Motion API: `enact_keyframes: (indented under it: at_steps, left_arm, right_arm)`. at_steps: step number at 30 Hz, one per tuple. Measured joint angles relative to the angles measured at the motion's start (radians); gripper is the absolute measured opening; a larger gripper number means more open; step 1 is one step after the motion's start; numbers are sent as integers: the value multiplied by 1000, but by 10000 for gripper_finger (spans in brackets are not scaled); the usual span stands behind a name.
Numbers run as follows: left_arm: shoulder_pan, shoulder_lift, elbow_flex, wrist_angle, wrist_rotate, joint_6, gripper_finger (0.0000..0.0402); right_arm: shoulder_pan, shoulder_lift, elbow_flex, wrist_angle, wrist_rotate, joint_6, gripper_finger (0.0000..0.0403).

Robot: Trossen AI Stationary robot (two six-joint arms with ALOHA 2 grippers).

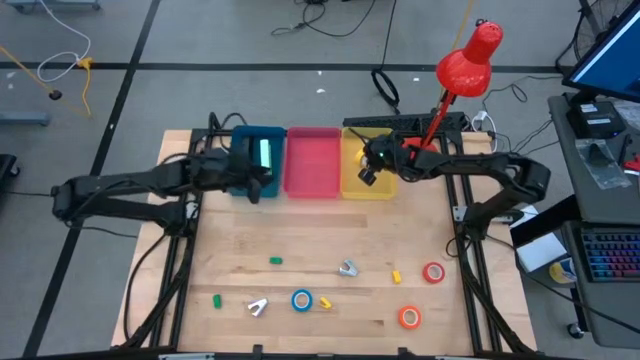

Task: Pick and place Stapler, Stapler remover, tape
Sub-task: Put the yellow tape into the yellow bin

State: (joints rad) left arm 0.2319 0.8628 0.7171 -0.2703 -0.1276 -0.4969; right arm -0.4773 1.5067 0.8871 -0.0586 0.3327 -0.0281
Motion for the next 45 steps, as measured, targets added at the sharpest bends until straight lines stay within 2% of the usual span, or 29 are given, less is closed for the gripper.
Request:
enact_keyframes:
  at_steps: [5,12,18,24,28,34,45]
  left_arm:
    - [17,-70,0,-67,-48,18,186]
    - [37,-133,-34,-118,-57,19,186]
    - [38,-193,-147,-47,-56,-46,186]
    - [38,-264,-256,36,-56,-76,186]
    - [38,-312,-300,46,-45,-83,186]
    - [38,-359,-317,37,-24,-61,186]
    - [38,-352,-317,36,-47,-33,186]
  right_arm:
    - [-33,14,0,-12,-39,7,34]
    - [-48,13,0,-69,-51,17,34]
    - [-48,13,0,-168,-149,60,34]
    - [-47,13,0,-243,-158,98,34]
    - [-48,13,0,-255,-206,136,34]
    - [-52,13,0,-264,-210,190,34]
    - [-66,13,0,-269,-233,320,34]
